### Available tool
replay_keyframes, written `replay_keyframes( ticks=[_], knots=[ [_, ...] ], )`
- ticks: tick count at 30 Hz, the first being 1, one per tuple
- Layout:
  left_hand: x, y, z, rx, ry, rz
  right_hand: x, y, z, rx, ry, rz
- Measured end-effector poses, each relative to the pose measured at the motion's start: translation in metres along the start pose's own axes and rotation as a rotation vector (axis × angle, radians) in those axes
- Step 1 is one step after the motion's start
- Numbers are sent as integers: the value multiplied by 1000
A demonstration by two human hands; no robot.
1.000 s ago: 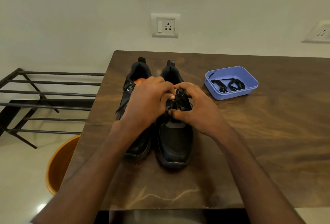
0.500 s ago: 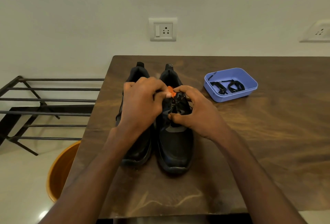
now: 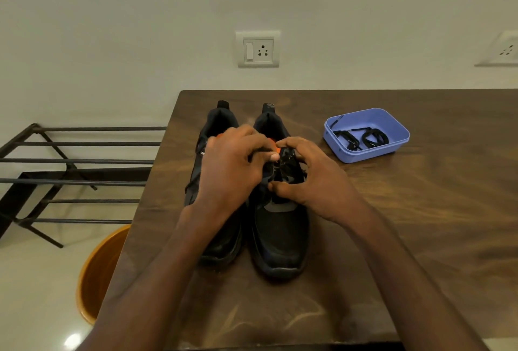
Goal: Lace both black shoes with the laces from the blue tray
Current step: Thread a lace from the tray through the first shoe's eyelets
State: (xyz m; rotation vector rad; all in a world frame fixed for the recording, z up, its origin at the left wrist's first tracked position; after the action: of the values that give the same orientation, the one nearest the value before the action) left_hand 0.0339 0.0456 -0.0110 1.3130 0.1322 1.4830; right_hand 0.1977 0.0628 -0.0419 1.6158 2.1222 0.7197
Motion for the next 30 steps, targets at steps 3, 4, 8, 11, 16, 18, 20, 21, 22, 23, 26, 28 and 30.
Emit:
replay_keyframes(
  ticks=[3, 4, 8, 11, 16, 18, 20, 21, 22, 23, 26, 28, 30],
  knots=[
    [1, 14, -14, -494, 274, 264, 1, 1, 2, 4, -15, -11],
    [2, 18, -19, -664, 359, 347, 1, 1, 3, 0, -17, -9],
    [3, 18, -22, -708, 411, 284, 1, 1, 2, -11, -16, 7],
    [3, 5, -8, -280, 87, -1, 1, 1, 1, -1, -11, 5],
    [2, -7, -2, 43, -61, -115, 1, 0, 1, -20, -1, 8],
    [1, -7, -3, 125, -14, -82, 1, 0, 2, -20, 2, 8],
    [-1, -5, -14, 51, 114, -29, 2, 0, 4, -16, -3, 7],
    [-3, -3, -22, -39, 196, 24, 2, 0, 4, -10, -9, -1],
    [-5, 0, -28, -133, 276, 102, 2, 0, 5, -3, -15, -11],
    [-6, 5, -31, -226, 343, 200, 2, 0, 5, 4, -18, -17],
    [-9, 16, -37, -604, 548, 502, 3, 0, 5, 5, -9, -13],
    [-9, 18, -37, -878, 657, 580, 3, 0, 5, -6, -11, -13],
    [-6, 20, -31, -896, 632, 483, 3, 0, 4, -13, -12, -13]
  ],
)
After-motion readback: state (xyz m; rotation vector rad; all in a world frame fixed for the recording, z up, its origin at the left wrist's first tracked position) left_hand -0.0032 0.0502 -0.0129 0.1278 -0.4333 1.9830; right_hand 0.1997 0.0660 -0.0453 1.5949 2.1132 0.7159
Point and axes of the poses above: each hand's wrist, its own x-axis towards the middle knuckle, its own y-axis out of the back of the hand, z = x × y, the point moved 6 cm from there along x, towards the middle knuckle, and after that the axes turned 8 degrees about -y, right-handed, at the moved point
